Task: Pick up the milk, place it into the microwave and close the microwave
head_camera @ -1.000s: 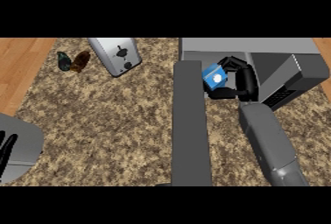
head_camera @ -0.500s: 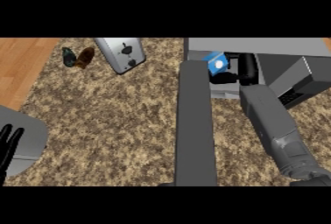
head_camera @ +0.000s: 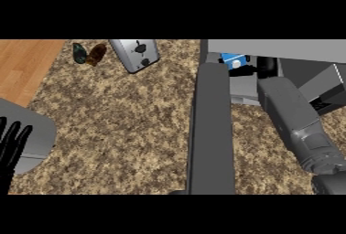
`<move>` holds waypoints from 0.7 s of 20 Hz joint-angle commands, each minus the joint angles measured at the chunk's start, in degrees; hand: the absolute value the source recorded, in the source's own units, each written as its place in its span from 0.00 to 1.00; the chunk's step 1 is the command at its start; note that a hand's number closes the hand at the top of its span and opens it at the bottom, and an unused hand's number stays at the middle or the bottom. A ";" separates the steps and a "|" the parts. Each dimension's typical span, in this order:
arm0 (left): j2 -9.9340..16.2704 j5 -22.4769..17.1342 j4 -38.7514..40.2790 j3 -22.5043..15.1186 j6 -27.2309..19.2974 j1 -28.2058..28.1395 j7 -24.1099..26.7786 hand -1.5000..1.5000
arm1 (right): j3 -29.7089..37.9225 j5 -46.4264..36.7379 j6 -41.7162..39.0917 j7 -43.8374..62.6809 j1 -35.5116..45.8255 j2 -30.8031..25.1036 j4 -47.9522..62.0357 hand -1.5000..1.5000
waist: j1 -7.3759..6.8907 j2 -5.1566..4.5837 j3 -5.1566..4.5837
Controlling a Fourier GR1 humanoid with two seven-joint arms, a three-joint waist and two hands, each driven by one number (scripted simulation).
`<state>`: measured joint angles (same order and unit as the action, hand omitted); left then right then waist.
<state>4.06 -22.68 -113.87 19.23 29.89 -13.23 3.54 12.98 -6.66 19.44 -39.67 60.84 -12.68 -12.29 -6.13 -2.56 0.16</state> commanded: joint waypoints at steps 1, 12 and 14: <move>0.46 0.17 -1.11 -0.74 -1.18 1.77 -1.91 0.00 | 3.73 2.83 3.55 0.82 1.93 0.25 1.58 1.00 | -0.94 -0.70 0.18; 1.50 5.11 -1.14 -1.62 -1.92 4.40 -1.45 0.00 | -0.74 -4.50 23.30 1.99 3.21 -4.26 5.94 0.00 | -3.33 -1.98 0.10; 0.32 5.99 -1.31 -3.45 -1.70 4.46 -1.08 0.00 | -1.22 -5.15 24.27 3.20 4.18 -4.60 6.75 0.00 | -3.85 -2.21 0.10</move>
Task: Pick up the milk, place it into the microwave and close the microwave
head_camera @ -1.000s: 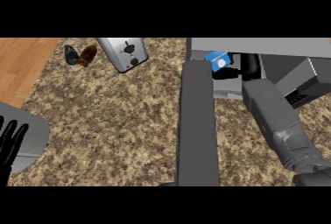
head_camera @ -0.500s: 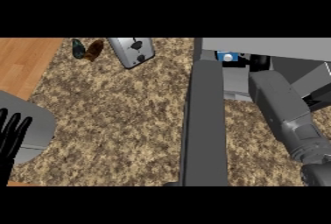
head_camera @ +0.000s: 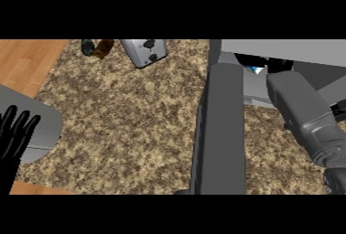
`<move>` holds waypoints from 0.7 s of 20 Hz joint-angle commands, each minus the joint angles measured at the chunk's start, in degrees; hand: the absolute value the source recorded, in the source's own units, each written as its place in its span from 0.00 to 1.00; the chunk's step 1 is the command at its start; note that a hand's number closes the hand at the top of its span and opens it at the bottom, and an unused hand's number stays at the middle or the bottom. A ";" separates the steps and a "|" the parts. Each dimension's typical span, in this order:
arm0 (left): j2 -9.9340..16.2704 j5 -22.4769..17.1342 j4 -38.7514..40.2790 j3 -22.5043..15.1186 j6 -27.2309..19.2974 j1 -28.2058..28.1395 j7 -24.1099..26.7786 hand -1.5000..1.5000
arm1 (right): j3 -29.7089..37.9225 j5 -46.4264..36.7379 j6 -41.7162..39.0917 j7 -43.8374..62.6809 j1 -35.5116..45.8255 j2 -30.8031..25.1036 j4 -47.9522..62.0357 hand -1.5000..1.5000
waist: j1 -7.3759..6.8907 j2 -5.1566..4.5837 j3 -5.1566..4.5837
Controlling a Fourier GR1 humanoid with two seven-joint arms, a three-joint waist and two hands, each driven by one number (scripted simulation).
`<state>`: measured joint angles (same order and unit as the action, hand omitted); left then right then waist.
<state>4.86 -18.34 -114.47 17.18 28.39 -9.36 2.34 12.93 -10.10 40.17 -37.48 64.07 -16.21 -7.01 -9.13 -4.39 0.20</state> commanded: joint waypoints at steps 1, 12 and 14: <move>0.06 1.38 -0.01 -1.14 -0.79 1.95 -0.85 0.00 | -1.13 -1.70 4.27 1.38 1.20 -0.43 1.71 0.00 | -0.60 -0.55 0.09; -0.64 3.66 1.06 -3.39 -0.43 2.68 -0.44 0.00 | 1.25 0.87 -7.63 3.03 1.73 1.74 2.52 0.00 | -0.63 -0.49 0.27; -1.41 4.20 0.67 -4.00 -0.79 2.51 -0.18 0.00 | 1.97 1.56 -6.89 2.96 1.72 3.41 2.39 0.00 | -1.02 -0.33 0.23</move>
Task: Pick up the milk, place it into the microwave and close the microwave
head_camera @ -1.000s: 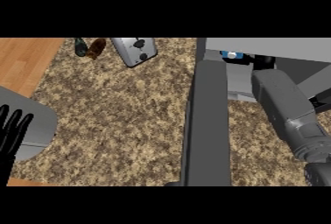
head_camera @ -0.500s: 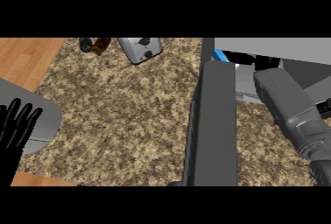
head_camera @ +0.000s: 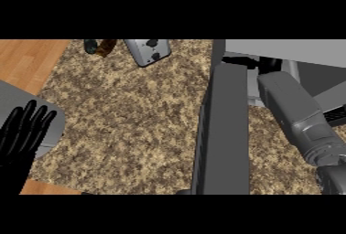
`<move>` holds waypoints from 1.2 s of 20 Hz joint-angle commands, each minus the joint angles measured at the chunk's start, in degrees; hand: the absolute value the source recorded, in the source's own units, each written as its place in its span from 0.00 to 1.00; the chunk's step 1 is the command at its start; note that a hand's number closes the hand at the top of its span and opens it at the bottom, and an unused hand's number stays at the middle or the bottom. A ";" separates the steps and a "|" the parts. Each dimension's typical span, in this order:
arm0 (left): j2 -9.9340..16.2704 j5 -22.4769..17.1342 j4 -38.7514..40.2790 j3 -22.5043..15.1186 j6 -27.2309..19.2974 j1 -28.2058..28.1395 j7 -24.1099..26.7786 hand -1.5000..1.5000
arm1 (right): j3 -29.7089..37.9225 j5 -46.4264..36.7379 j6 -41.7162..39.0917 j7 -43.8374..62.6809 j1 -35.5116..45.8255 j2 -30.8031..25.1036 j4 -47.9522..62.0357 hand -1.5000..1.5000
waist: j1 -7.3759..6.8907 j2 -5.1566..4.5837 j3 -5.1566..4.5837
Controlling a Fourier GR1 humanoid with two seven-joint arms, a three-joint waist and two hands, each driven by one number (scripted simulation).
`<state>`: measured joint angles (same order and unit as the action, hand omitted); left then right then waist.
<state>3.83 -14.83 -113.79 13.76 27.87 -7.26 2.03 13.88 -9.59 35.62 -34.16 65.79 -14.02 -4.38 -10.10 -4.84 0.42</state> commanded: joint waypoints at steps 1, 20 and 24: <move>-0.36 1.22 0.88 -0.25 0.14 -0.18 1.30 0.00 | 1.61 1.65 -4.58 -0.22 0.22 -0.47 -0.52 0.00 | 0.52 0.34 -0.06; -3.79 7.68 -0.13 -7.80 -2.86 -0.84 2.71 0.00 | 2.66 2.23 -11.30 -4.18 -5.52 -2.58 0.04 0.00 | 2.69 1.39 -0.06; -3.81 7.75 -0.23 -7.95 -2.87 0.17 1.74 0.00 | 3.80 3.37 -12.92 -5.44 -4.98 -1.50 -1.16 0.00 | 3.47 1.86 -0.09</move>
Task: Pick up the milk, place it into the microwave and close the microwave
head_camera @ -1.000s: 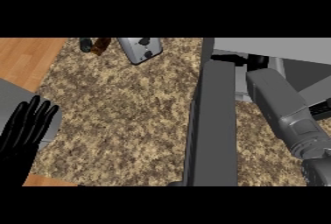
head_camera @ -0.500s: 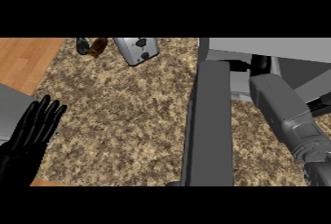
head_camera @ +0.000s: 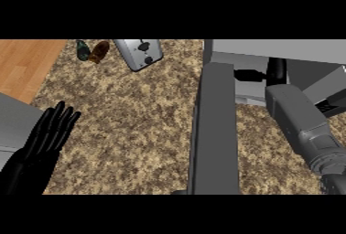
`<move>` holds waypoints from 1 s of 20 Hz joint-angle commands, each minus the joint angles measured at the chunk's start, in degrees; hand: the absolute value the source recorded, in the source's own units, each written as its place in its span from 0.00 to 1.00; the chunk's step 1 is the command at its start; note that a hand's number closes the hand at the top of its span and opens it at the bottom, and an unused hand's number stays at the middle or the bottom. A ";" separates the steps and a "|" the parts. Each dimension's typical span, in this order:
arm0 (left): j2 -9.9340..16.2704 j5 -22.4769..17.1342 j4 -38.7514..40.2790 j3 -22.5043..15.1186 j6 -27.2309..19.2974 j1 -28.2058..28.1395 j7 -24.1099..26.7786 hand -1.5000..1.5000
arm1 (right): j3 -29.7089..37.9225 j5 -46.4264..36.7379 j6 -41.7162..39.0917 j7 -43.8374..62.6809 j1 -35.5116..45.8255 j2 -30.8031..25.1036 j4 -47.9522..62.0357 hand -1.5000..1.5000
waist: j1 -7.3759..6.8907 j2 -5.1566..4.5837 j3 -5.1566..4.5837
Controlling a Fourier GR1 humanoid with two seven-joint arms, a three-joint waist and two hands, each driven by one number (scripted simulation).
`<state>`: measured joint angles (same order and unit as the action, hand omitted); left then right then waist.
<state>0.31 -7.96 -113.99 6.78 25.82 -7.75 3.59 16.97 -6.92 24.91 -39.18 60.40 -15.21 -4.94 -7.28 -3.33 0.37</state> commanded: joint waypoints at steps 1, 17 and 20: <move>-0.30 1.01 0.20 -1.15 -0.64 -0.83 0.71 0.00 | 1.01 1.01 -3.53 -3.25 -2.93 0.39 -0.47 0.00 | 1.00 0.45 -0.03; 0.67 0.98 4.63 -6.05 1.67 0.07 -0.12 0.00 | 3.73 4.14 -14.75 -11.50 -10.90 4.61 -1.94 0.00 | 4.45 2.10 -0.20; 2.10 4.44 13.94 -5.44 3.07 4.82 5.39 0.00 | 3.74 4.34 -14.72 -14.61 -13.06 8.19 -2.09 0.00 | 5.37 2.07 -0.25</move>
<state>0.85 -5.08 -106.24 1.12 26.97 -5.97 5.87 20.26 -3.27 11.69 -50.45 50.16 -10.09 -6.73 -2.91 -1.46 0.17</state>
